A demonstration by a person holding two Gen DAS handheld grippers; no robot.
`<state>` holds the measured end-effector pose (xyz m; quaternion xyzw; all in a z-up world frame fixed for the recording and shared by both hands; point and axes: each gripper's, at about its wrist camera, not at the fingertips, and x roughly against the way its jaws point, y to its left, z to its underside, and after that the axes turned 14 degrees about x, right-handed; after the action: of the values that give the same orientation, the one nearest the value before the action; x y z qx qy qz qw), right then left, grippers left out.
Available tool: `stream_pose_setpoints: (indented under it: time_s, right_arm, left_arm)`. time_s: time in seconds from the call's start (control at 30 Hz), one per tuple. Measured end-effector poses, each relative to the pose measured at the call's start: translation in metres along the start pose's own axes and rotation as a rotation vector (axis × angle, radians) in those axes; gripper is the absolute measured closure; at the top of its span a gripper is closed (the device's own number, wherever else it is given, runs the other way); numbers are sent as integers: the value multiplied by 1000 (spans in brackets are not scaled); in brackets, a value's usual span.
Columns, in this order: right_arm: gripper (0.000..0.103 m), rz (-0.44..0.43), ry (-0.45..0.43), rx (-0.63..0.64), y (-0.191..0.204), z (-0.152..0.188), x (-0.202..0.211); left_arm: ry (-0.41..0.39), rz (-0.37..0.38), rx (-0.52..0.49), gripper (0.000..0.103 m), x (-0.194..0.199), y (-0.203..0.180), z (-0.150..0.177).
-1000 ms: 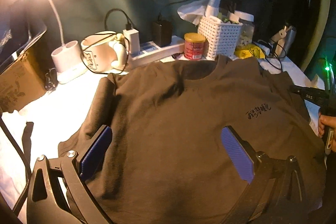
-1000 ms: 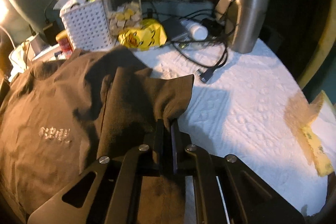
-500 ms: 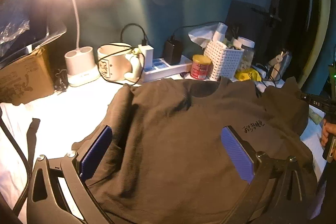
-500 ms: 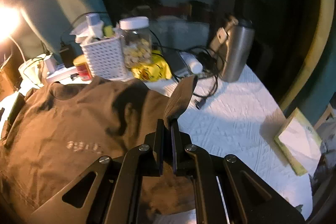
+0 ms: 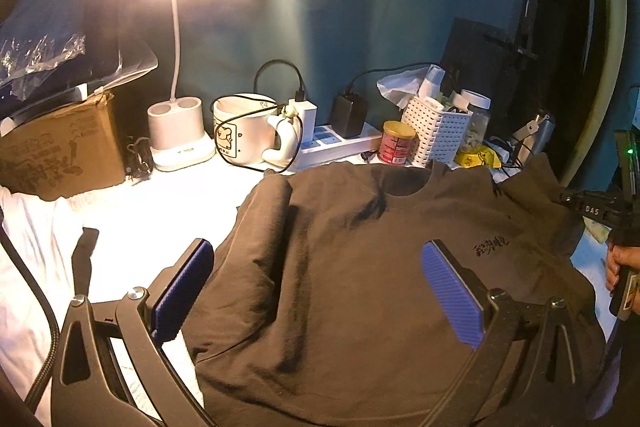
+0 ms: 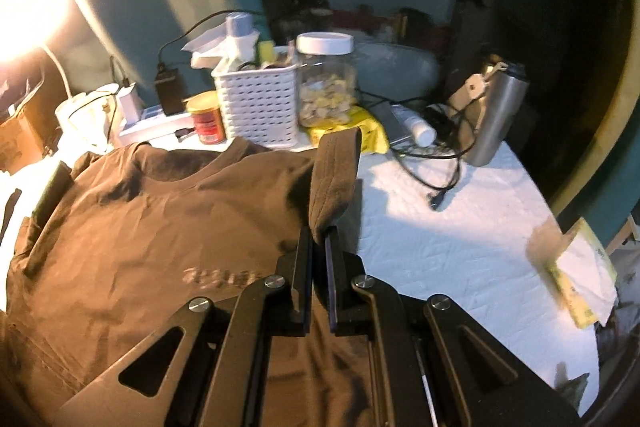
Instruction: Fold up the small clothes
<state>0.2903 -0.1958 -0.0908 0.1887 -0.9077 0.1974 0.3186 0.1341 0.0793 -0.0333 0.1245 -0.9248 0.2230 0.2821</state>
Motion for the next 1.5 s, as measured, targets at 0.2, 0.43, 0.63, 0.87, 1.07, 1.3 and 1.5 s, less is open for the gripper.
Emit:
stream_pose_setpoints:
  time_s: [0.2,0.43,0.63,0.87,1.07,1.3,1.5]
  right_arm:
    - [96,-50,44,18,33,2,-15]
    - [96,-150,127,-21,57,16,-39]
    - [59,-238,154,-30,74,30,-36]
    - [53,-267,115,13,77,44,-3]
    - [53,-231,126,-39,50,68,3]
    - [53,-295,185,-64,50,94,-6]
    - [53,-313,167,-64,57,92,6]
  left_arm:
    - [32,15,17,1,-1,10,5]
    - [54,36,28,1,3,16,9]
    - [59,45,26,1,6,11,12]
    - [78,51,-14,1,5,-11,21]
    - [110,46,-33,1,1,-27,28]
    - [122,4,-61,1,-1,-35,28]
    - [112,-24,-72,1,4,-25,23]
